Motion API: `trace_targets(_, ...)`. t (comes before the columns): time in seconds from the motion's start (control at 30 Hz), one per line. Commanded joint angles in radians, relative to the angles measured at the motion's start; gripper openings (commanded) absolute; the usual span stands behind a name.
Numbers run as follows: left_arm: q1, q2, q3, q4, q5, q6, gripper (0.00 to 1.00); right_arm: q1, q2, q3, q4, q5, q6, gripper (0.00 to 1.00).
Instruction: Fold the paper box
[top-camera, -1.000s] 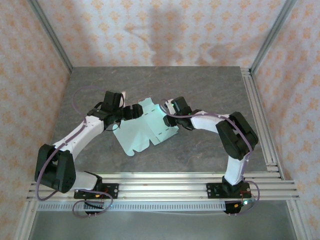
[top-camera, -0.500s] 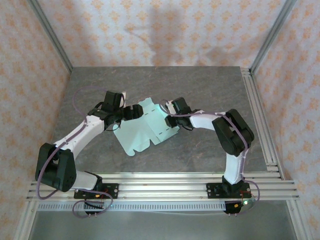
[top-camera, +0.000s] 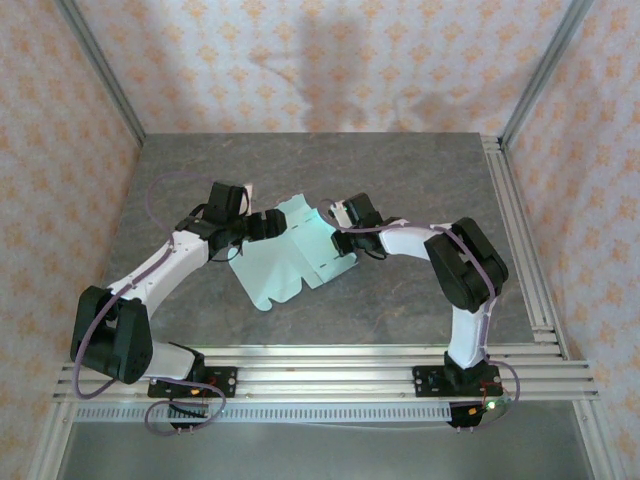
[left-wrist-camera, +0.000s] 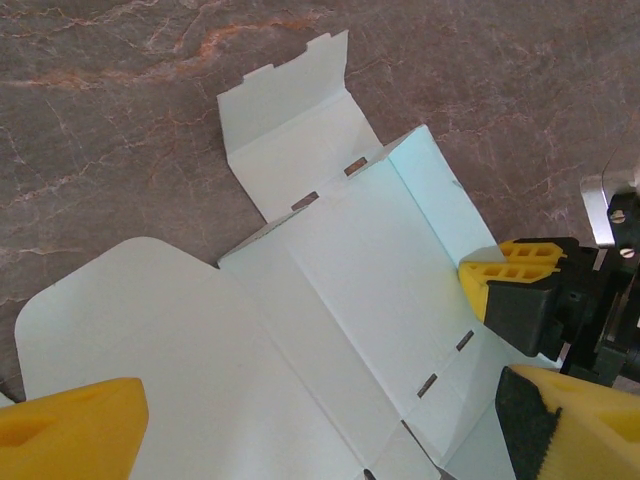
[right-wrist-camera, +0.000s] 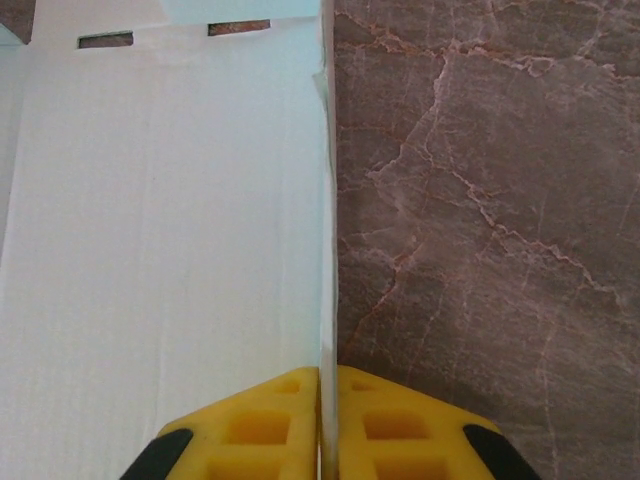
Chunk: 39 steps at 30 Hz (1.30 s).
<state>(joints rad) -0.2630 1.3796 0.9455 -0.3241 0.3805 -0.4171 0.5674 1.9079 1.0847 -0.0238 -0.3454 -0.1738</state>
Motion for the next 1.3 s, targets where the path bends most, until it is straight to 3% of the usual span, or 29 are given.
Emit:
trace_targets(0.0, -0.003, 0.013, 0.004, 0.007, -0.019, 0.012, 0.91, -0.001, -0.033, 0.012, -0.033, -0.009, -0.015, 0.11)
trace_targets(0.13, -0.003, 0.019, 0.005, 0.012, -0.016, 0.005, 0.91, -0.001, -0.039, 0.012, -0.037, -0.009, -0.016, 0.08)
trace_targets(0.27, -0.004, 0.020, 0.004, 0.013, -0.015, 0.005, 0.91, -0.001, -0.047, 0.008, -0.035, -0.011, -0.012, 0.15)
trace_targets(0.93, -0.003, 0.029, 0.003, 0.016, -0.012, 0.003, 0.91, -0.001, -0.066, -0.018, -0.015, -0.018, -0.002, 0.24)
trace_targets(1.2, -0.004, 0.033, 0.004, 0.021, -0.007, 0.002, 0.91, -0.002, -0.066, -0.022, -0.008, -0.034, 0.008, 0.21)
trace_targets(1.27, -0.003, 0.033, 0.004, 0.020, -0.010, 0.005, 0.91, -0.001, -0.065, -0.022, -0.011, -0.037, 0.010, 0.14)
